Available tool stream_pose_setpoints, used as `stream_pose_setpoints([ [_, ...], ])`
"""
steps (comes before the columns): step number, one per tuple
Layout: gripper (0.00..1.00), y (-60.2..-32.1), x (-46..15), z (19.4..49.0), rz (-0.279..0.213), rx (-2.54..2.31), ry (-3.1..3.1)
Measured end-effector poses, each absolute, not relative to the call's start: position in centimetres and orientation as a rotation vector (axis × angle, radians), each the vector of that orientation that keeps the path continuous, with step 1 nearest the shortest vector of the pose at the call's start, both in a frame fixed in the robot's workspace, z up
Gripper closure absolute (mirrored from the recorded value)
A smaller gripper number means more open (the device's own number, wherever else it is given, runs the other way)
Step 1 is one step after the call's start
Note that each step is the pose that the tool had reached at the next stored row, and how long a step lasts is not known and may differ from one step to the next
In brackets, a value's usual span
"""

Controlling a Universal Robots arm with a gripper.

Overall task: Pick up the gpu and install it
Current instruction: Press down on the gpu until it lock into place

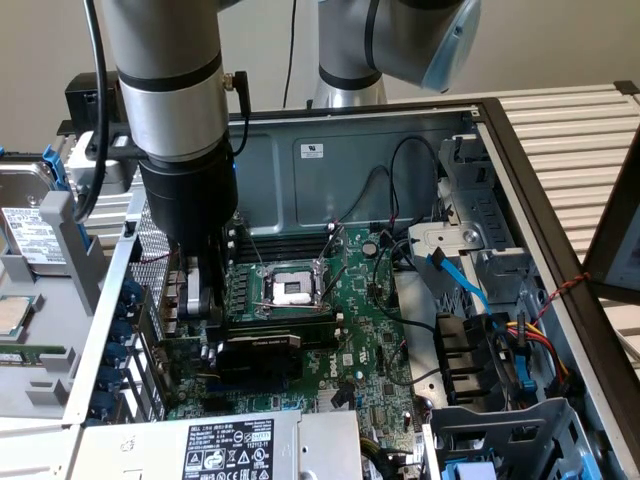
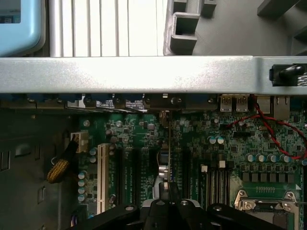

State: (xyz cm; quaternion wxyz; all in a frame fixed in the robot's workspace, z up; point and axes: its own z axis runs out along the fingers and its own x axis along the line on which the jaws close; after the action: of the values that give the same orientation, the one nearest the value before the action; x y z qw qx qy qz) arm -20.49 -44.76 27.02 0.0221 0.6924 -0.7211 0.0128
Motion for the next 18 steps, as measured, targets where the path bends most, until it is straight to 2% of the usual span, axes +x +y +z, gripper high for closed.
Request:
stream_pose_setpoints([
  [18, 0.89, -44.94, -20.44, 27.17, 0.044, 2.147, -2.236],
])
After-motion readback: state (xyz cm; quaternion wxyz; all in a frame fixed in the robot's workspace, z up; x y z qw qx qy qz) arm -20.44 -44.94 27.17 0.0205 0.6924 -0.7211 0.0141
